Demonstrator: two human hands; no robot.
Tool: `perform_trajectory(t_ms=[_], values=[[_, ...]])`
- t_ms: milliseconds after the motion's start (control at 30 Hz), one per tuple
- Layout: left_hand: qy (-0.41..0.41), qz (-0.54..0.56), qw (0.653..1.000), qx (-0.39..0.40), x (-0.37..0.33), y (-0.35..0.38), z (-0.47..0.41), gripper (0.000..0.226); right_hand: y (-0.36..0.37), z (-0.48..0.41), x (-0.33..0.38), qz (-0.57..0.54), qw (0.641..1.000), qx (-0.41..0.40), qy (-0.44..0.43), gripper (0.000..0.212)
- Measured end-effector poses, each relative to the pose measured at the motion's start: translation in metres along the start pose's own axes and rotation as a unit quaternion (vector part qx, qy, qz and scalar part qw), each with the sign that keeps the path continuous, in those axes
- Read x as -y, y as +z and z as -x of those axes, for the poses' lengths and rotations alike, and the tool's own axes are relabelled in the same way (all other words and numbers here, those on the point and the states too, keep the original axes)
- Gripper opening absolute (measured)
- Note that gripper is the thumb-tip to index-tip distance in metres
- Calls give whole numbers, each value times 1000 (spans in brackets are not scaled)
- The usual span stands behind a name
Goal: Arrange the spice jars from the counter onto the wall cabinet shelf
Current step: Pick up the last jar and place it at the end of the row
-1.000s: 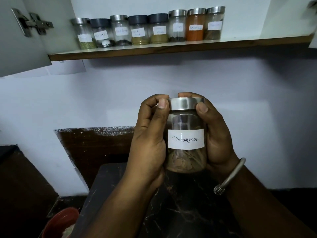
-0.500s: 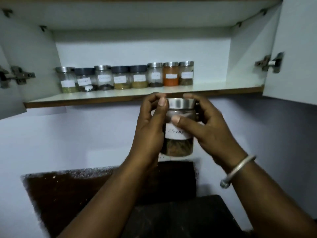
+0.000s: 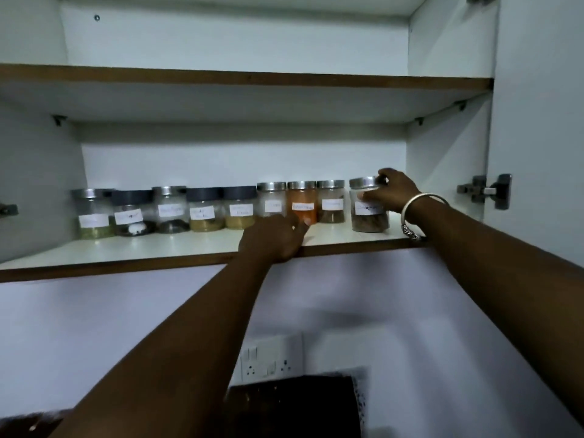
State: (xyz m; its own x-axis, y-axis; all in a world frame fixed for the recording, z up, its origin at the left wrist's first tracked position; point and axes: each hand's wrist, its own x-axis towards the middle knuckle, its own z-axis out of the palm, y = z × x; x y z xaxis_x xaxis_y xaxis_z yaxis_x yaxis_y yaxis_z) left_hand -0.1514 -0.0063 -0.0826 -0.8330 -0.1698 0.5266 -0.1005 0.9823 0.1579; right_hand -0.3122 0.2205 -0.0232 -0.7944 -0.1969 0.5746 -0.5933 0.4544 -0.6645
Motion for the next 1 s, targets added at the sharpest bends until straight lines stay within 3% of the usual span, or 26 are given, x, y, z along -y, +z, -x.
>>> perform_trajectory(t_ms=[100,333,467,567,700,833,867,933,1000], values=[[-2,1,1000,12,5,7,-10,65,12,-38,-20,11,999,23,48,43],[17,-5,1000,-20,8,14,-15,55,38,-93,-32,84,993,51,60,49],[16,-20,999,-27,10,16,-15,53,49,-105,-37,60,996,42,56,31],[23,-28,999,-29,10,19,-17,54,53,-109,-43,45,997,34,53,30],[18,-33,999,-18,10,20,-18,56,52,-109,-41,35,995,46,80,52],[15,-32,999,-14,10,20,-19,56,53,-97,-29,23,988,81,131,115],[17,-32,999,-12,10,19,-19,55,52,-92,-26,10,985,91,144,122],[20,-28,999,-14,10,19,-17,54,43,-79,-20,35,980,125,150,107],[20,-22,999,-19,9,17,-16,53,34,-63,-14,14,968,196,156,62]])
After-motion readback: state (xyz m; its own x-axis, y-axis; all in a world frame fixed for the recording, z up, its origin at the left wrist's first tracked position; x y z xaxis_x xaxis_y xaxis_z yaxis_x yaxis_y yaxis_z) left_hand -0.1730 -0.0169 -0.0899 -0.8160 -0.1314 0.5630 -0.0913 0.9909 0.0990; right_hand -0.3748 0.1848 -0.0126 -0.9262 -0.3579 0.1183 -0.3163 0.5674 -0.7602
